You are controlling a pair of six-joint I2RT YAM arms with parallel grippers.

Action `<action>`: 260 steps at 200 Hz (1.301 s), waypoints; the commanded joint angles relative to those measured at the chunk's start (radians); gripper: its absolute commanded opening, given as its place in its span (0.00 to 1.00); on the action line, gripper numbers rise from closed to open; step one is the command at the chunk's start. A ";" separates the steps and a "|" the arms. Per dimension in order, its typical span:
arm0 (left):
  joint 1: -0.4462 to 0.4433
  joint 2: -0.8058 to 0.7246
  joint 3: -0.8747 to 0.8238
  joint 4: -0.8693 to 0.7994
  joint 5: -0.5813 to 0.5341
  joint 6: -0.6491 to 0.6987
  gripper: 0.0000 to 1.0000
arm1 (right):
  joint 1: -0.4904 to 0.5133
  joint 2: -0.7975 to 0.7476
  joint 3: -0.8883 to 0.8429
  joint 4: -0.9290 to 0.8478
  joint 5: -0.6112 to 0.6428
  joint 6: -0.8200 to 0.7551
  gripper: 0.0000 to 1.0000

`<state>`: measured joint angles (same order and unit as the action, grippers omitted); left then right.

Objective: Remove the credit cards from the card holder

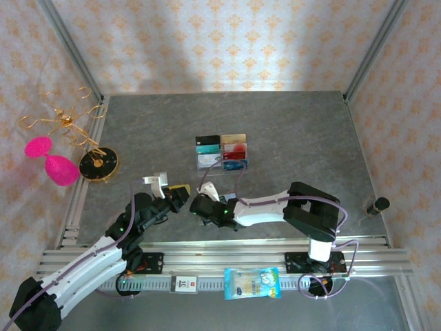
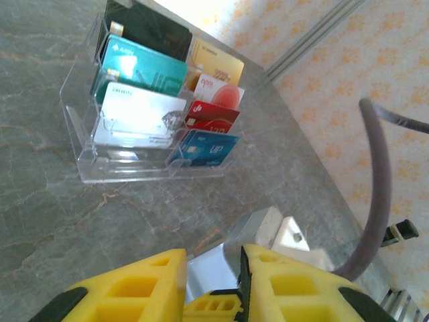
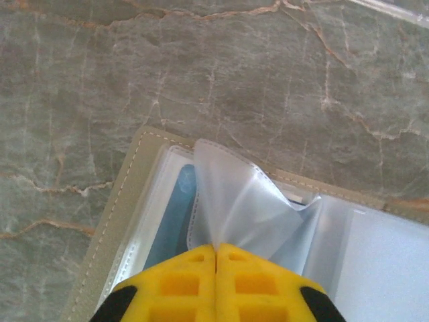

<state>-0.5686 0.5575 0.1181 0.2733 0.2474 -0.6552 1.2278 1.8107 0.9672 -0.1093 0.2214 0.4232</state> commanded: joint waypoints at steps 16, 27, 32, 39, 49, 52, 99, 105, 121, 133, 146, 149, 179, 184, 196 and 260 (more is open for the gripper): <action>-0.001 0.033 -0.050 0.076 0.066 -0.033 0.18 | -0.025 -0.145 -0.135 0.174 -0.066 0.067 0.00; -0.008 0.057 -0.062 0.107 0.075 -0.049 0.13 | -0.044 -0.182 -0.165 0.231 -0.113 0.083 0.00; -0.013 0.073 -0.065 0.121 0.079 -0.053 0.10 | -0.052 -0.193 -0.177 0.250 -0.136 0.090 0.00; -0.022 0.093 -0.067 0.142 0.082 -0.059 0.08 | -0.062 -0.206 -0.191 0.272 -0.161 0.100 0.00; -0.040 0.128 -0.068 0.169 0.078 -0.063 0.06 | -0.074 -0.218 -0.206 0.294 -0.190 0.108 0.00; -0.045 0.137 -0.067 0.177 0.076 -0.064 0.06 | -0.077 -0.221 -0.208 0.296 -0.193 0.113 0.00; -0.136 0.298 -0.036 0.270 0.028 -0.059 0.00 | -0.104 -0.285 -0.261 0.318 -0.212 0.179 0.00; -0.141 0.320 -0.031 0.279 0.023 -0.057 0.00 | -0.107 -0.293 -0.270 0.315 -0.206 0.190 0.00; -0.150 0.384 -0.018 0.286 0.005 -0.049 0.00 | -0.111 -0.304 -0.282 0.301 -0.193 0.225 0.00; -0.154 0.437 -0.007 0.297 0.000 -0.044 0.00 | -0.113 -0.304 -0.287 0.285 -0.175 0.255 0.00; -0.157 0.493 0.007 0.305 -0.003 -0.037 0.00 | -0.114 -0.302 -0.284 0.240 -0.141 0.299 0.04; -0.156 0.505 0.011 0.307 -0.001 -0.037 0.00 | -0.115 -0.300 -0.283 0.228 -0.130 0.310 0.06; -0.182 0.585 0.074 0.318 0.017 -0.019 0.00 | -0.139 -0.322 -0.303 0.137 -0.050 0.411 0.26; -0.191 0.593 0.089 0.312 0.016 -0.013 0.00 | -0.145 -0.328 -0.309 0.131 -0.043 0.421 0.27; -0.206 0.615 0.126 0.296 0.010 -0.001 0.00 | -0.155 -0.345 -0.327 0.126 -0.025 0.442 0.28; -0.248 0.836 0.261 0.304 0.070 0.024 0.00 | -0.235 -0.511 -0.447 0.071 0.049 0.494 0.29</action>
<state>-0.7910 1.3098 0.3225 0.5480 0.2821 -0.6621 1.0119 1.3907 0.5613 0.0124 0.1898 0.8913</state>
